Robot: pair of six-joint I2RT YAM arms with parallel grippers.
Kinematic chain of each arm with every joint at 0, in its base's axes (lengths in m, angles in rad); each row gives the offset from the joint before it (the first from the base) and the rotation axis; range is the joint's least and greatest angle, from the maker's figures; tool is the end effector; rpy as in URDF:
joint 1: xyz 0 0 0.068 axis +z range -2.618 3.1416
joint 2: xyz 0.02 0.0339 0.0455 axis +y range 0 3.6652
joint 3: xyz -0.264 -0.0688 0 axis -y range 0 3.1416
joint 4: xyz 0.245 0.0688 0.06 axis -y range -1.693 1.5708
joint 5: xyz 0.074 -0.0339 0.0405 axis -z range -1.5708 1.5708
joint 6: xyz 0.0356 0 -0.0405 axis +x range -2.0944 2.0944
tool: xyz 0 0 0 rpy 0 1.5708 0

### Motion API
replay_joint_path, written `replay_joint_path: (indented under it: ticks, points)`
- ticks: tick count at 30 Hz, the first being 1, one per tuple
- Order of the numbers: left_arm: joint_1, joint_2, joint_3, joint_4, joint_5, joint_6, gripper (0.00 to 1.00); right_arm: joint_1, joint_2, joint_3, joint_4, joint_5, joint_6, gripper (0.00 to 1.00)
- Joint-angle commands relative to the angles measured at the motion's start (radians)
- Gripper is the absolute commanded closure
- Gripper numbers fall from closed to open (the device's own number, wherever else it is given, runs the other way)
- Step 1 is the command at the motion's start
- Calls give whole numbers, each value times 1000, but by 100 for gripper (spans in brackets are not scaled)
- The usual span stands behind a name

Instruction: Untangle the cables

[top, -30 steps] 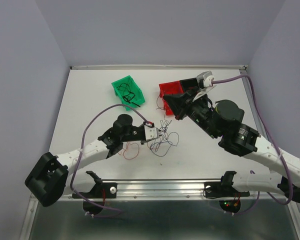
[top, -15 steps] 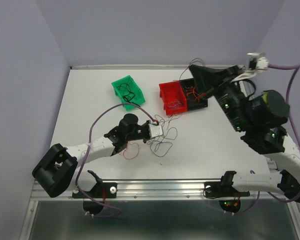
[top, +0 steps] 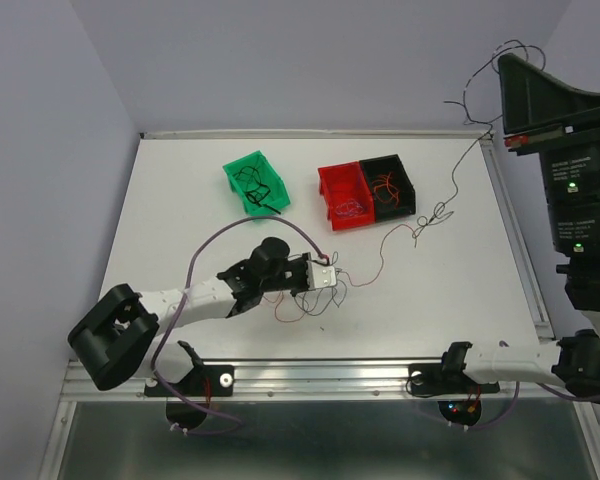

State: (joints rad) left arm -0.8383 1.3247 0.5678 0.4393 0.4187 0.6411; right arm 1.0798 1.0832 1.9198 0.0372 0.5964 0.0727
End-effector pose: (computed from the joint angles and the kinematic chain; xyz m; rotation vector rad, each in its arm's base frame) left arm 0.1739 -0.2150 0.2117 1.4747 1.1888 -0.5292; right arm 0.0565 0.0632 0.6481 0.1804 0.8964 0.8670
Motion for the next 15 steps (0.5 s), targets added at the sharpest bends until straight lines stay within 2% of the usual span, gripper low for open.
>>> replay_joint_path:
  ticks: [1, 4, 5, 7, 10, 11, 15]
  points:
    - [-19, -87, 27, -33, -46, 25, 80, 0, 31, -67, -10, 20, -13, 99]
    - [-13, -206, -12, -7, -44, 25, 54, 0, 11, -131, -8, -10, 19, 100]
    - [-12, -241, -47, 25, -41, 22, 42, 0, 6, -145, -8, -17, 44, 99]
    - [-8, -341, -89, 64, -28, 6, 29, -1, -2, -183, -10, -33, 74, 99]
    - [-2, -421, -101, 93, -15, -26, 23, 0, 1, -212, -10, -53, 99, 100]
    - [1, -427, -89, 126, -38, -78, 19, 0, 4, -228, -8, -70, 119, 99]
    - [8, -362, 12, 159, -112, -155, 16, 0, 30, -251, -8, -121, 162, 99]
